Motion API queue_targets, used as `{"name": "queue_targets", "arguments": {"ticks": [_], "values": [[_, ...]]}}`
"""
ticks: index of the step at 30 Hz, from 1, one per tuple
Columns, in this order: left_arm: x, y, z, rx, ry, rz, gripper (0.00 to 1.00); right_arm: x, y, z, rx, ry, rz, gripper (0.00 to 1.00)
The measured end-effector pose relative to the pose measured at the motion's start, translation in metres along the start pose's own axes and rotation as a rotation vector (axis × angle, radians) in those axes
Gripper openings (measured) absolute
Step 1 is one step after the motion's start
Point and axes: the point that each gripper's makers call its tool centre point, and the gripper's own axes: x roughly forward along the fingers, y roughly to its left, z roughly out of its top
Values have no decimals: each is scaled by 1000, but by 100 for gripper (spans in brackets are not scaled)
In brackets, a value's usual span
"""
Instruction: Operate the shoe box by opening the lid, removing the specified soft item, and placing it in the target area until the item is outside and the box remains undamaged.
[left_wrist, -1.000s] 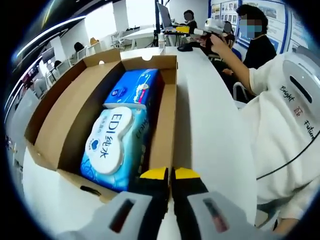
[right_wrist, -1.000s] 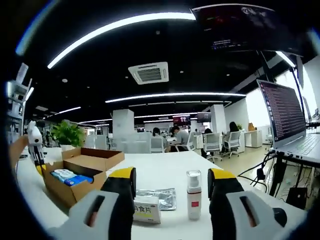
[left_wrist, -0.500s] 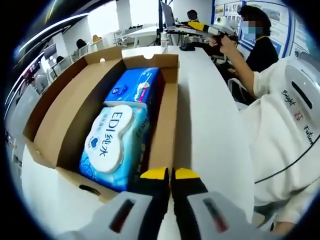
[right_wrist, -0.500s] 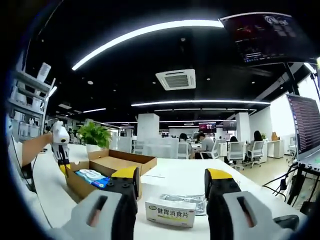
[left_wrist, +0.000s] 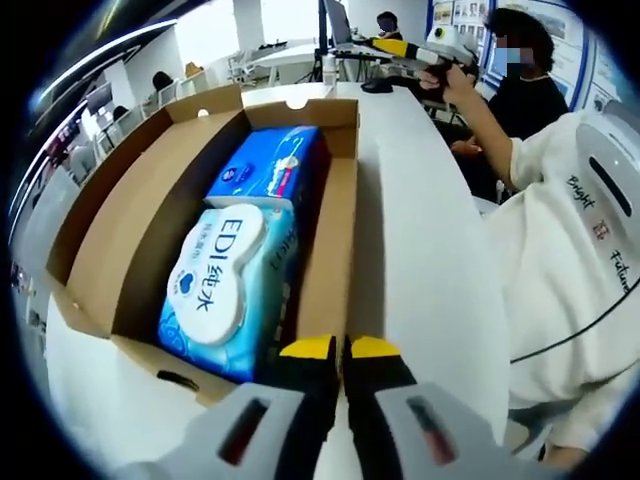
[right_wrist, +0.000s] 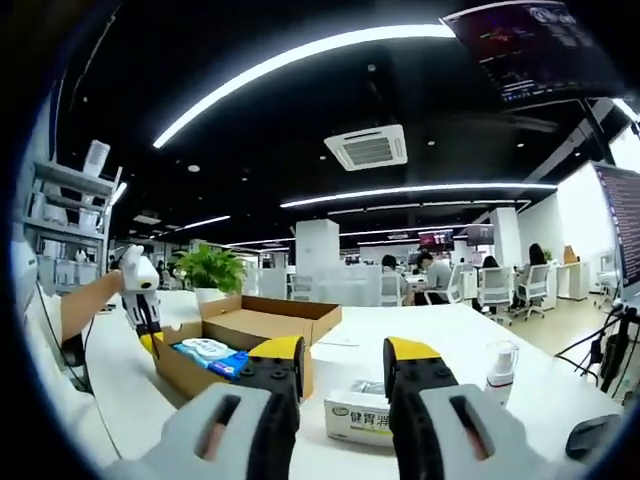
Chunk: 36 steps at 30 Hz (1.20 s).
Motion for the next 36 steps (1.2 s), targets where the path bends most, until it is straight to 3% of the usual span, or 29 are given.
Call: {"name": "queue_targets", "arguments": {"ticks": [6,9,10,13,16,20,27,30,33,35,36], "values": [[0,0,-1,-1,3,-3,2,19,22,-2,-76,63,134,36],[0,0,-1,5,8,-9,2,32,26,4,-117,93,169,27],[0,0,-1,4,12,-16,2,38,32,10,-150,103,213,27],[0,-1,-2,10,23,-22,2,51,48,11,-141,167,313,38],[1,-1,-2,1,30,-23,2,64,58,15,-235,176,358,36],[1,0,-3,0,28,-18,2,73,76,4,-239,270,494,41],[1,0,-3,7,26,-23,2,90,92,-10,-388,344,572,39],[1,0,-3,9,24,-28,2,97,100,-12,-366,356,621,41],[1,0,-3,4,24,-21,2,118,114,2,-227,277,643,48],[1,1,-3,-26,37,-7,2,123,123,-3,-187,313,678,46],[2,1,-3,-26,41,-1,3,129,126,-8,-218,340,683,44]]}}
